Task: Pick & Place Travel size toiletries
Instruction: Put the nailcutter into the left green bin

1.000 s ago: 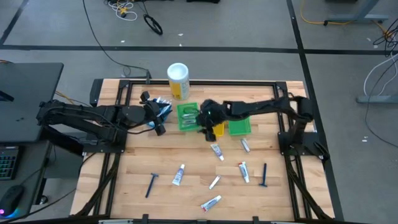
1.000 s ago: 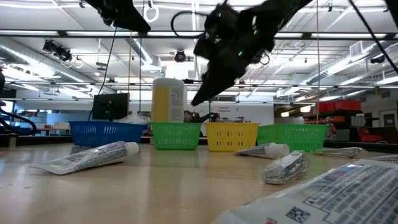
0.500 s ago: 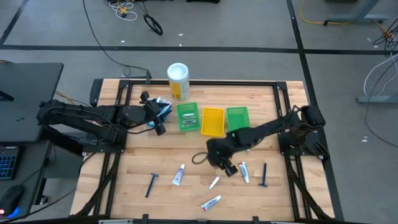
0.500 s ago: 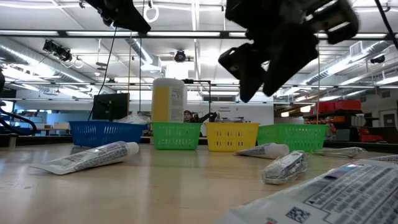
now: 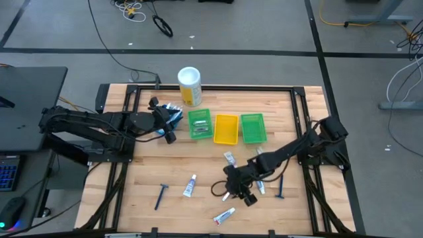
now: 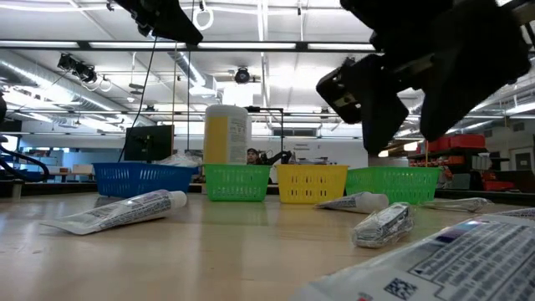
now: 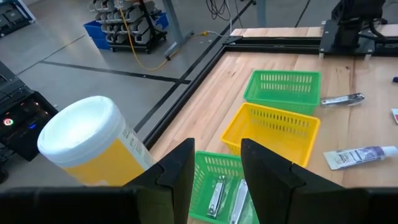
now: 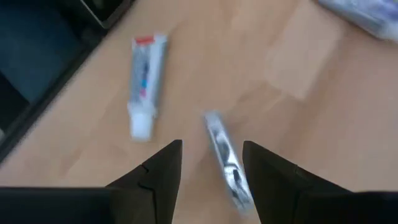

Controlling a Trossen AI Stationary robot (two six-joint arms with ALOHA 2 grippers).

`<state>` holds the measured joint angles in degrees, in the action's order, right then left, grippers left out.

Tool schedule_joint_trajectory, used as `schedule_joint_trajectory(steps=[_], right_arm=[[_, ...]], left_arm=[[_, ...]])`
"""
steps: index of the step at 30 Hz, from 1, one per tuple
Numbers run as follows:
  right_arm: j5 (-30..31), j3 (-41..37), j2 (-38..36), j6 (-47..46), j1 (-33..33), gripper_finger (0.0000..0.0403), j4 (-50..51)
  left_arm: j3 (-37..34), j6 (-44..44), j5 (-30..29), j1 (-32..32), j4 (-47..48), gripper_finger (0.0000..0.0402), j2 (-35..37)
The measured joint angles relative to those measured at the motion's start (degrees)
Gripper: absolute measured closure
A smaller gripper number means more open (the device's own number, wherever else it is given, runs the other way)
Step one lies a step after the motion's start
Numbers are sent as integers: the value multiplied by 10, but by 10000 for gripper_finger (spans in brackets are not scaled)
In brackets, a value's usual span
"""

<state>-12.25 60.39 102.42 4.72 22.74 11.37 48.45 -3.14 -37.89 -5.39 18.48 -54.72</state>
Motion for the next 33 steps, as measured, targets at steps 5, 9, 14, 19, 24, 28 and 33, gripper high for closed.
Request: schedule_joint_trajectory(steps=[5,9,14,19,24,28,33], right_arm=[[5,-3,22,-12,10,224,2],[57,-4,31,6,10,224,-8],[32,-4,40,15,4,224,-20],[29,-3,50,21,7,224,-16],[45,-36,50,22,5,224,-35],[77,-49,49,38,6,230,-52],[99,-67,47,39,6,261,-67]], left_arm=[[0,-9,0,0,0,263,0],[0,-9,0,0,-1,263,0],[0,-11,12,0,0,263,0],[0,-12,25,0,-1,263,0],[0,-12,28,0,0,263,0],[0,-12,30,0,0,263,0],[0,-12,30,0,1,263,0]])
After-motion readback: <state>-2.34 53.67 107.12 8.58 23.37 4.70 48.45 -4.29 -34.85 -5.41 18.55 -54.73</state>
